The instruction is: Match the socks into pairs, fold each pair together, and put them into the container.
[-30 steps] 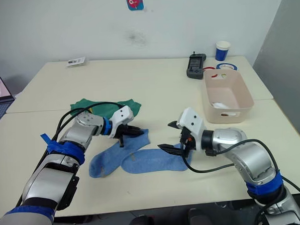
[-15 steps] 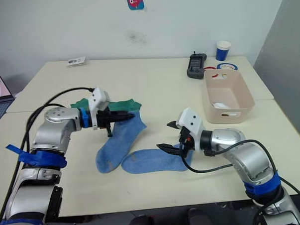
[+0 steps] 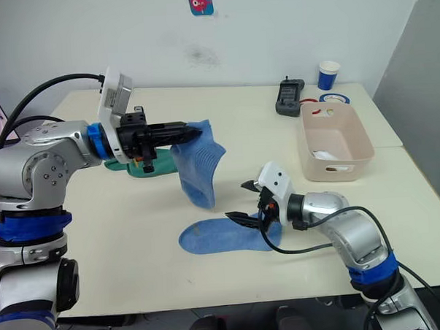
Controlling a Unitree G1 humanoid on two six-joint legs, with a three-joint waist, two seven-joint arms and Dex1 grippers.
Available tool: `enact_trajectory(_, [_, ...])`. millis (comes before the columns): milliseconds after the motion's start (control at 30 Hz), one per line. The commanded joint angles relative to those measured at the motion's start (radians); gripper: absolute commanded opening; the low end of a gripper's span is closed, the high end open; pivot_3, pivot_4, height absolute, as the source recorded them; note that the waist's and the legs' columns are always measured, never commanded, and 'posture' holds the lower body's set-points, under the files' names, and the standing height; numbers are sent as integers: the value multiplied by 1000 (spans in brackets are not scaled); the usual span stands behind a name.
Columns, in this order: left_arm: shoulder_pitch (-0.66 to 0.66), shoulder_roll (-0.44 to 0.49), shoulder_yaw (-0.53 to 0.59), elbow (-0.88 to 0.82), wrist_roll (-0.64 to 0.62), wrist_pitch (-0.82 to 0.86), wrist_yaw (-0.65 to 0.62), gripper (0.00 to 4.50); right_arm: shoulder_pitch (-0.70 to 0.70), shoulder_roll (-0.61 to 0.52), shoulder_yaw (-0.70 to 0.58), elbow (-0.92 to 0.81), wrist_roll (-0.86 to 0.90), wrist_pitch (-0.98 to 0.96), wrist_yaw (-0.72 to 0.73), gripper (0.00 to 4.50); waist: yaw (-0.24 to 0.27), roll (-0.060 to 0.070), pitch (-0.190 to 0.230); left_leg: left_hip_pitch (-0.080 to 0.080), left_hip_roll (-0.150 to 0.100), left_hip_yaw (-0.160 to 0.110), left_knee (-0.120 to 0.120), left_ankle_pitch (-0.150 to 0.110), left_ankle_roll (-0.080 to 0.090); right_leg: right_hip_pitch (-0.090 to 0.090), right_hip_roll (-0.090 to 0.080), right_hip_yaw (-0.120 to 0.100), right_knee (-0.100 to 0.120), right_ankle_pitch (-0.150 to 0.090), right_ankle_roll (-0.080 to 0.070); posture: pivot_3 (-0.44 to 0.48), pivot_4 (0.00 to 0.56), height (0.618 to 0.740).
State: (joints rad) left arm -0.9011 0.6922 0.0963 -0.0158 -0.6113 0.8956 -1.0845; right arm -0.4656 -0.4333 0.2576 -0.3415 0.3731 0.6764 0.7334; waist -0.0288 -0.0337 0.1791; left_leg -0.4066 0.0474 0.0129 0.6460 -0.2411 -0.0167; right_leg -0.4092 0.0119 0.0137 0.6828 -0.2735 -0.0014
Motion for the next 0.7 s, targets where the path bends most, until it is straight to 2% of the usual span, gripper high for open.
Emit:
enact_trajectory(33, [-45,-23,38,-28,-50,23,47,34,-8,19,5,-4,-15,-37,-7,4311,0,0,0,0,0,0,0,0,0,0,0,0,0,0,0,0,150,740])
enact_trajectory(233, [-57,-73,30,-14,-68,22,108,34,-14,73,22,39,-49,-66,-34,4311,0,0,0,0,0,0,0,0,0,0,0,0,1,0,0,0,150,740])
enact_trajectory(500, [-60,-87,34,-10,-89,32,131,34,-29,131,35,47,-54,-62,-39,4311,0,0,0,1,0,0,0,1,-1,0,0,0,1,0,0,0,150,740])
enact_trajectory(700, [-59,-87,37,-16,-110,39,146,34,-48,176,52,132,-104,-86,-67,4311,0,0,0,1,0,0,0,1,-2,0,0,0,1,0,0,0,150,740])
